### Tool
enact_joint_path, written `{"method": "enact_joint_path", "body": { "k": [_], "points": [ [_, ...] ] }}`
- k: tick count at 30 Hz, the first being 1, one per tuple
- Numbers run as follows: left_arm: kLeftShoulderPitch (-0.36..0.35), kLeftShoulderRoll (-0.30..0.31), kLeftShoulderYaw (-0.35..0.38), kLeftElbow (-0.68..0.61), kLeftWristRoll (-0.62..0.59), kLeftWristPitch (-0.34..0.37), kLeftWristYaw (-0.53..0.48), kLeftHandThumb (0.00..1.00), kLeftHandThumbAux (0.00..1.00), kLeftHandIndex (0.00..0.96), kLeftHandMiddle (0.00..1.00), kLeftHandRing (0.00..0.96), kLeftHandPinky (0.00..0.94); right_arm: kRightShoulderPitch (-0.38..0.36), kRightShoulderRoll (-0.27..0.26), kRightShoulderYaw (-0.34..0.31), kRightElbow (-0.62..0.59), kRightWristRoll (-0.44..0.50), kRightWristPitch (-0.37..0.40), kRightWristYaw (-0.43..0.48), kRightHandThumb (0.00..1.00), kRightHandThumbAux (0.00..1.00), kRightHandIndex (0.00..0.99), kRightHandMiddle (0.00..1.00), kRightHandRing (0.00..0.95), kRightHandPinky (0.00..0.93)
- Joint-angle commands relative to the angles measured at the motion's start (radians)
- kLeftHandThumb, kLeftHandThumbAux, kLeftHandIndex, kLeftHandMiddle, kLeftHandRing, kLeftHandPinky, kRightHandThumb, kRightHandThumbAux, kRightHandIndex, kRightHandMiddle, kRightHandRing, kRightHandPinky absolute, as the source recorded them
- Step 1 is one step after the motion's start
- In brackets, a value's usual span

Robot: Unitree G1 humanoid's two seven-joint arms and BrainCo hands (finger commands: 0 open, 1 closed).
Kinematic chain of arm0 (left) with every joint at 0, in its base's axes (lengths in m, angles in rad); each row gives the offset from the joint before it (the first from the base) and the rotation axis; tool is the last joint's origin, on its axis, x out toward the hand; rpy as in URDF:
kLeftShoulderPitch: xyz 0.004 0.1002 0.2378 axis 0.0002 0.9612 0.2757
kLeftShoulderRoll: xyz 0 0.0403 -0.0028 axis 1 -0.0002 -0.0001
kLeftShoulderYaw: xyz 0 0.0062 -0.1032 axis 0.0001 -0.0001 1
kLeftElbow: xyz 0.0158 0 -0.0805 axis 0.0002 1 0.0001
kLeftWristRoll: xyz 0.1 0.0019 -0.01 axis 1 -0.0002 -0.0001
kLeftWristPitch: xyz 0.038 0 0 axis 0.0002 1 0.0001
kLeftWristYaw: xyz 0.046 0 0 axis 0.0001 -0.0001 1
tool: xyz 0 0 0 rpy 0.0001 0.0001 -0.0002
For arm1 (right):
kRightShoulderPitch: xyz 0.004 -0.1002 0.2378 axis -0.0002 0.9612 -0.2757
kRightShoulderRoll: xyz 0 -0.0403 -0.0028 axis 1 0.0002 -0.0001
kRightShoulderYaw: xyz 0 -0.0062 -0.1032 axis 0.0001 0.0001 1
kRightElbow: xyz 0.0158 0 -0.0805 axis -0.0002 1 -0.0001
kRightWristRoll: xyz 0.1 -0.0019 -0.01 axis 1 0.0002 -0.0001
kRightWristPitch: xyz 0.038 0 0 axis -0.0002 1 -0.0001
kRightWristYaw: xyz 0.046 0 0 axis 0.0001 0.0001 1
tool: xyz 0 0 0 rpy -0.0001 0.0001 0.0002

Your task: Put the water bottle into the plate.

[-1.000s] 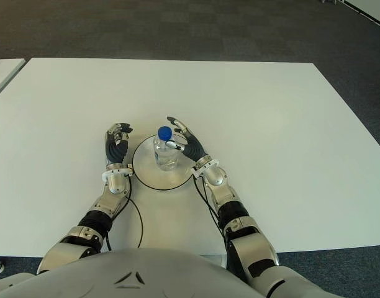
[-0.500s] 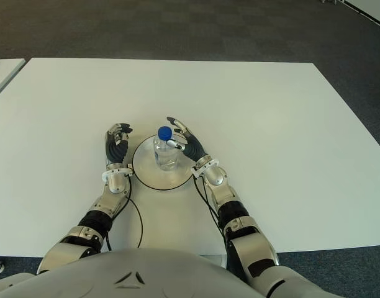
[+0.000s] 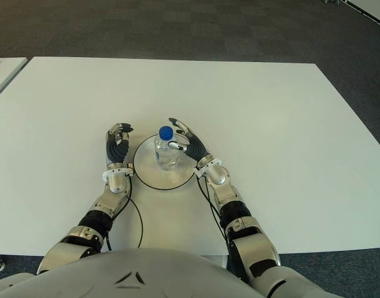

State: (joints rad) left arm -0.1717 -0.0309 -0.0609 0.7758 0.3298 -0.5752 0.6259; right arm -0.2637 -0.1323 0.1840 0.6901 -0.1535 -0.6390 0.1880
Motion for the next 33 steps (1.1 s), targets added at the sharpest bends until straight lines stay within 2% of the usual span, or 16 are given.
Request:
{"method": "enact_joint_path", "body": {
  "k": [1, 5, 13, 33],
  "points": [
    [0.008, 0.01, -0.004, 0.003, 0.004, 0.007, -0.011, 0.836, 0.678, 0.403, 0.462, 0.398, 0.427, 0.056, -0.037, -0.056, -0.201, 0.063, 0.003, 0.01, 0.452, 0.384, 0.0, 0.0, 0.0, 0.077],
    [0.006, 0.01, -0.001, 0.006, 0.0, 0.003, -0.01, 0.837, 0.678, 0.399, 0.465, 0.403, 0.43, 0.07, -0.029, -0.082, -0.269, 0.061, 0.01, -0.021, 0.455, 0.427, 0.0, 0.0, 0.0, 0.075],
    [0.008, 0.006, 0.003, 0.004, -0.021, 0.013, -0.035, 0.838, 0.677, 0.413, 0.455, 0.387, 0.415, 0.063, 0.002, -0.12, -0.282, 0.072, 0.014, -0.076, 0.433, 0.518, 0.0, 0.005, 0.019, 0.087],
    [0.024, -0.002, 0.012, -0.035, -0.034, 0.034, -0.038, 0.839, 0.677, 0.414, 0.454, 0.402, 0.436, 0.064, 0.027, -0.141, -0.273, 0.1, 0.043, -0.08, 0.393, 0.6, 0.0, 0.008, 0.028, 0.107]
  ]
}}
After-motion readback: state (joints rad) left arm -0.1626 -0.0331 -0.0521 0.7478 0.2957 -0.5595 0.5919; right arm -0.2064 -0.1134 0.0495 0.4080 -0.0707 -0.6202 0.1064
